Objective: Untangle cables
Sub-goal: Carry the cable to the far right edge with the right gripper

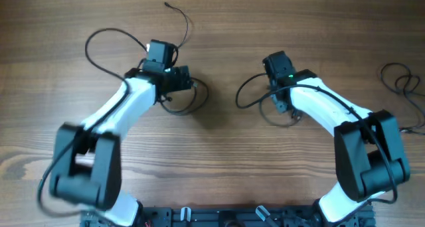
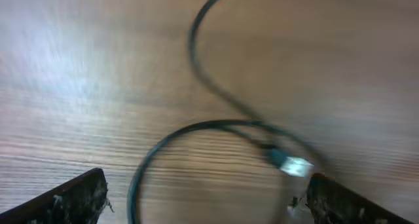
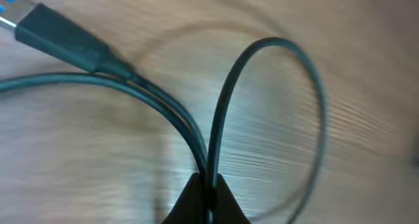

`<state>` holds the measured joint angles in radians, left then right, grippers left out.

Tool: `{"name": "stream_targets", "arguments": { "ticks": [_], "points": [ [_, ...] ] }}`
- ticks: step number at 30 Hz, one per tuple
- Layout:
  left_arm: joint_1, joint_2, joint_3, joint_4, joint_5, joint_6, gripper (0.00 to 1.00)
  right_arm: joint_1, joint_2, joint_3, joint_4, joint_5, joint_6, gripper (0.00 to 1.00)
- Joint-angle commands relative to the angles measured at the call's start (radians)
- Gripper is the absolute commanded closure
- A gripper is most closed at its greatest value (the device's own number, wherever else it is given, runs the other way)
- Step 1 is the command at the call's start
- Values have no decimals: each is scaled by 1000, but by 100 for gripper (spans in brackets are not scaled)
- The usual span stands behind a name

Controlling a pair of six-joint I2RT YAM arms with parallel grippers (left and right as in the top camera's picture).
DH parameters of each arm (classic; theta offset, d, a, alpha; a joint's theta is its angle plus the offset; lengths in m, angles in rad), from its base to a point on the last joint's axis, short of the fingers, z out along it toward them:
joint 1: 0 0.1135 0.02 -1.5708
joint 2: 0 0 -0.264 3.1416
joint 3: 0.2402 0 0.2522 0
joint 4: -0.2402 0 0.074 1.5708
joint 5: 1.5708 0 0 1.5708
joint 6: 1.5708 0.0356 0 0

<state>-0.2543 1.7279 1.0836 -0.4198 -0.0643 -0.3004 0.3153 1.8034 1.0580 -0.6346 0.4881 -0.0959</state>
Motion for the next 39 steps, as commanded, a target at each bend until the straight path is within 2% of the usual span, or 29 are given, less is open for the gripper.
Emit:
{"name": "stream_targets", "arguments": {
  "ticks": [1, 4, 7, 8, 11, 13, 18, 20, 24, 27, 32, 35, 39],
  "points": [
    [5, -188, -3, -21, 76, -52, 0, -103, -39, 25, 37, 162, 117, 96],
    [22, -256, -3, -72, 70, -55, 0, -260, -39, 25, 114, 159, 209, 96],
    [62, -238, -5, -135, -37, -55, 0, -371, -41, 25, 153, -155, 126, 96],
    [87, -216, -5, -138, -79, -55, 0, -399, -41, 25, 156, -157, 204, 96],
    [140, -156, -6, -131, -82, -69, 0, -518, -42, 28, 188, -33, 373, 96],
    [153, -109, -6, -130, -67, -74, 0, -626, -43, 36, 186, -84, 484, 96],
    [153, -44, -6, -103, -67, -74, 0, -872, -115, 80, 177, -398, 550, 96],
    [153, -44, -6, -95, -67, -74, 0, -911, -211, 145, 190, -401, 574, 96],
    [153, -44, -6, -94, -67, -74, 0, -916, -358, 224, 235, -374, 568, 96],
    [153, -44, -6, -93, -67, -74, 0, -909, -360, 224, 184, -378, 561, 96],
    [153, -44, -6, -94, -67, -74, 0, -824, -215, 223, 147, -382, 395, 96],
    [153, -44, -6, -94, -67, -74, 0, -735, -119, 223, 206, -541, 197, 96],
    [153, -44, -6, -97, -67, -74, 0, -696, -12, 223, 210, -542, 205, 96]
  ]
}}
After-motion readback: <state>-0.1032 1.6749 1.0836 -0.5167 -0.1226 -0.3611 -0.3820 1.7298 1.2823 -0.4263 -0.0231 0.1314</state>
